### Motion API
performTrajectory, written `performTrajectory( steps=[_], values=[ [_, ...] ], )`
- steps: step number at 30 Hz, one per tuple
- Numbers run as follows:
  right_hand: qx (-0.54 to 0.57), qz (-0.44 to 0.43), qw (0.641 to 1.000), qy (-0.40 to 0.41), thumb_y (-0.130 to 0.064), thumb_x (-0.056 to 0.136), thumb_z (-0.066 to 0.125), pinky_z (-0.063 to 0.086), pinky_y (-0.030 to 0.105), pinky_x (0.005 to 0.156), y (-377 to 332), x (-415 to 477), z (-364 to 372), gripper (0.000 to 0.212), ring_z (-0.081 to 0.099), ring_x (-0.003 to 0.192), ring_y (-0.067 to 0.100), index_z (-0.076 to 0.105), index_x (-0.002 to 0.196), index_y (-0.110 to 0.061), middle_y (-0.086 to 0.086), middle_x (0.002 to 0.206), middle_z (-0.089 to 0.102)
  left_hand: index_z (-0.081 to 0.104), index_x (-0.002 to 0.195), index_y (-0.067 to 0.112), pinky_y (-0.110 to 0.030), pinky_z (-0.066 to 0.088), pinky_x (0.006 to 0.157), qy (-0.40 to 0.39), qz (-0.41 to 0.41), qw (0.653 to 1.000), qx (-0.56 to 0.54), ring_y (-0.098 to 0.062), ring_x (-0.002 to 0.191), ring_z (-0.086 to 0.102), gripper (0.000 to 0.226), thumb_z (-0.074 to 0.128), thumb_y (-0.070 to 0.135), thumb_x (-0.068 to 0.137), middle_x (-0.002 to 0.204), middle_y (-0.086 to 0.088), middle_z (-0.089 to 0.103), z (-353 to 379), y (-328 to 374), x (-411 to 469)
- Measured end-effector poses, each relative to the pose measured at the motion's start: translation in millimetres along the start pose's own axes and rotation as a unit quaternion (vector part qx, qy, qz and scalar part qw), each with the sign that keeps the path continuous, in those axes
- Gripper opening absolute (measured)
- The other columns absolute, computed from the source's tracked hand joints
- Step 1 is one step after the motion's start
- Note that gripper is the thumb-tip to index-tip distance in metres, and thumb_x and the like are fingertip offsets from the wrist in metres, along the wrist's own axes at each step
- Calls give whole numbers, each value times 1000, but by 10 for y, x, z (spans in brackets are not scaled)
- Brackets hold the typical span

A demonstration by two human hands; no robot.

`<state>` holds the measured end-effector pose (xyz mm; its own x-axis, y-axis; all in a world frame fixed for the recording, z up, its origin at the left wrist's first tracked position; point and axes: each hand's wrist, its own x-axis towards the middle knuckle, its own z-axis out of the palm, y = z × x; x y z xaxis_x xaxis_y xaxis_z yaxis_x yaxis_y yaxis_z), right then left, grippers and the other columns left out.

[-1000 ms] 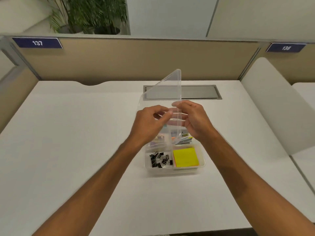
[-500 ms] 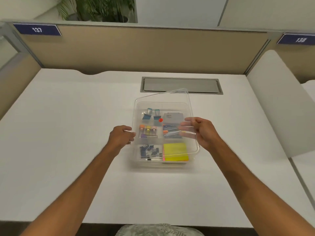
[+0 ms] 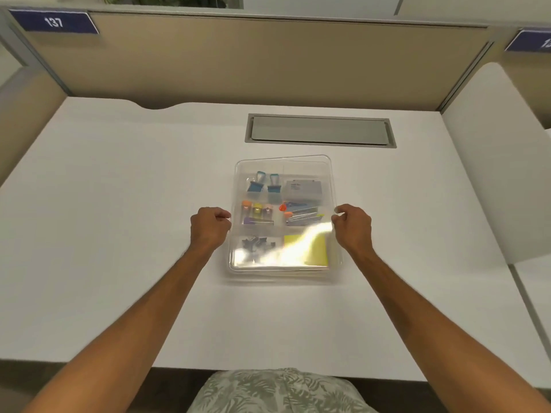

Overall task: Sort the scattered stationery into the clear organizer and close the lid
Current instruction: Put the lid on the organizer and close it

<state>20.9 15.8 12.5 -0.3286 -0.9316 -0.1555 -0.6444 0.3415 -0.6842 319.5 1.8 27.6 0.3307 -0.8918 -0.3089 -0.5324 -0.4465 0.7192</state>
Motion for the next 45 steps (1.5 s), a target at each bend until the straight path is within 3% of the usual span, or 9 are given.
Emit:
performTrajectory(
  steps=[12,20,25,30,33,35,40,42,45],
  values=[
    [26,38,999,-21,-25,93,63,52,39,90,88,8,63,23,69,92,33,68,110,-10,16,92,74,70,102,20,-38,61,77,-6,-13,1000,5,-22,71,71,22,73,14,82,79,-6,73,75,-60,124],
    [74,112,990,-48,-25,85,72,61,49,71,69,114,26,17,71,65,34,68,95,-12,16,80,72,68,103,12,-29,59,70,-63,-59,996,-32,-21,72,72,23,74,8,81,89,-10,71,49,-82,282],
    [122,160,976,-77,-19,78,74,60,40,74,50,237,-18,39,66,76,25,60,115,-17,13,99,68,54,126,9,-36,58,79,-140,-91,978,-122,-30,92,70,45,70,5,84,107,-17,67,-37,-63,426],
    [141,157,977,-37,-35,80,70,56,45,89,-53,493,-41,39,67,96,26,60,115,-18,7,110,66,51,131,9,-39,54,91,-116,-71,982,-135,-25,101,65,48,68,27,90,118,-11,62,-36,69,627],
    [150,145,978,-11,-39,84,69,58,34,69,-171,736,2,36,69,78,20,64,110,-15,5,99,70,52,131,9,-40,51,99,-114,-54,982,-144,-24,107,62,45,64,28,92,124,-8,60,54,263,790],
    [174,137,975,-9,-39,86,68,52,26,55,-247,913,41,32,67,68,17,67,105,-13,6,94,71,54,129,9,-41,48,103,-120,-59,976,-170,-25,114,58,40,60,28,95,127,-7,59,136,422,914],
    [270,181,945,-35,-39,90,63,56,39,81,-379,1326,162,25,65,90,25,69,95,-15,6,99,70,56,112,19,-37,55,86,-115,-115,963,-216,-24,100,61,23,52,37,98,110,-3,62,355,708,1215],
    [294,214,931,-34,-38,91,61,53,38,77,-387,1438,214,30,62,85,24,68,94,-8,5,91,67,57,106,18,-32,54,76,-92,-142,964,-205,-20,88,61,27,53,43,96,98,-2,61,425,767,1308],
    [324,239,915,-43,-39,92,64,48,33,69,-351,1535,280,33,56,76,23,66,93,-6,6,83,60,63,101,13,-34,52,82,-45,-166,971,-168,-23,90,61,35,61,45,88,96,-5,63,506,783,1429]
  ],
)
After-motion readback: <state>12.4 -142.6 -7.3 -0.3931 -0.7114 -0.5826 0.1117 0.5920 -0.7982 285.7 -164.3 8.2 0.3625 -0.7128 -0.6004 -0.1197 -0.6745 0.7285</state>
